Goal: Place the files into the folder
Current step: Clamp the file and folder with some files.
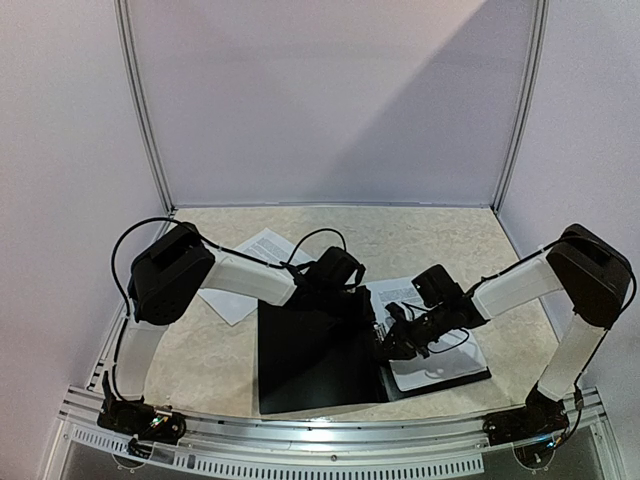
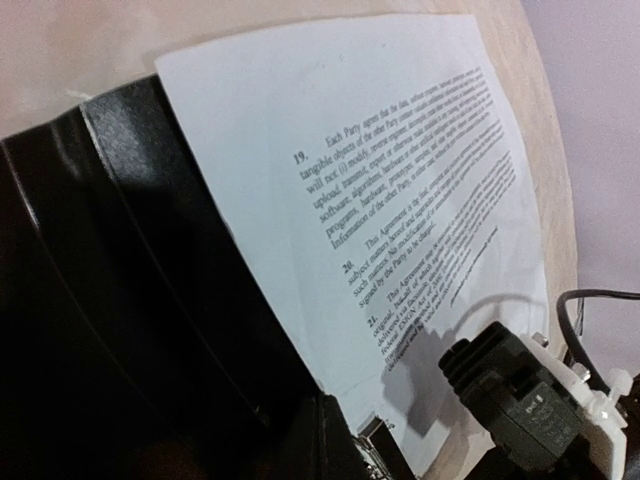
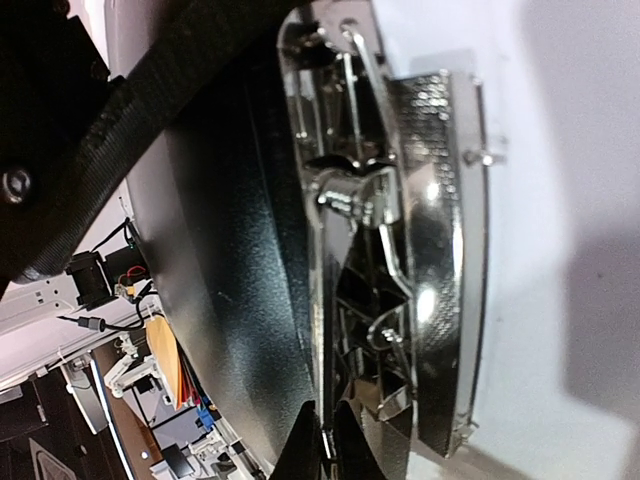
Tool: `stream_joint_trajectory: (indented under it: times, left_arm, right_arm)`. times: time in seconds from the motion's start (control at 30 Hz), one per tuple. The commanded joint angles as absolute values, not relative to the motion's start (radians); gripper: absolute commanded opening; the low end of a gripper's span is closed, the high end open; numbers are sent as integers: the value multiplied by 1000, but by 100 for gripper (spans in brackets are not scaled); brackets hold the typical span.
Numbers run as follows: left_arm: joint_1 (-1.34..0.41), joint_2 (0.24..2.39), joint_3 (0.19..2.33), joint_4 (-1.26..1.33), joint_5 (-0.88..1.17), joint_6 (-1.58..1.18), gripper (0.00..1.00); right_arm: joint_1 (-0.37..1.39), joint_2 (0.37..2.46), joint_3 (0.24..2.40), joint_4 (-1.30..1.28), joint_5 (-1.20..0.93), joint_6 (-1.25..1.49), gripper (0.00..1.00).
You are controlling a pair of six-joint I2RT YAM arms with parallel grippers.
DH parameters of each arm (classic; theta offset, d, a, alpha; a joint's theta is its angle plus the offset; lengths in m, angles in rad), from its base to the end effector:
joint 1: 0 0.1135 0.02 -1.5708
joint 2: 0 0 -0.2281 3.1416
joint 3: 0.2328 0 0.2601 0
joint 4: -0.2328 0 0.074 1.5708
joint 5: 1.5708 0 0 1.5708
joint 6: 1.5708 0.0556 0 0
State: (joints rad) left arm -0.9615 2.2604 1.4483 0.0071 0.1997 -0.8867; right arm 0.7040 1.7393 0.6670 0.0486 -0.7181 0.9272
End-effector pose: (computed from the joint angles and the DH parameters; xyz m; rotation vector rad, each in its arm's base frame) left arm 0.2610 -0.3933 0.0545 0.2061 2.6455 -1.0123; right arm 0.1991 0.2170 0.0458 -0.0182 -2.7223 -1.2496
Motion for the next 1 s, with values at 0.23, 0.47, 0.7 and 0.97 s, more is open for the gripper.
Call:
stream_joint_trajectory:
  times: [0.23, 0.47, 0.7, 0.97]
  left_arm:
    - [-957, 2319, 1397, -184, 160, -885, 0]
    - [-959, 2311, 1396, -196, 148, -888, 0]
    - [-962, 2311, 1396, -198, 145, -890, 0]
    - [-963, 2309, 1397, -198, 140, -893, 0]
  right_arm:
    - [696, 1751, 820, -167, -709, 943, 14]
    - [689, 1746, 876, -179, -726, 937, 34]
    - [688, 1690, 887, -192, -753, 948, 52]
    - [662, 1561, 848, -273, -676, 954, 41]
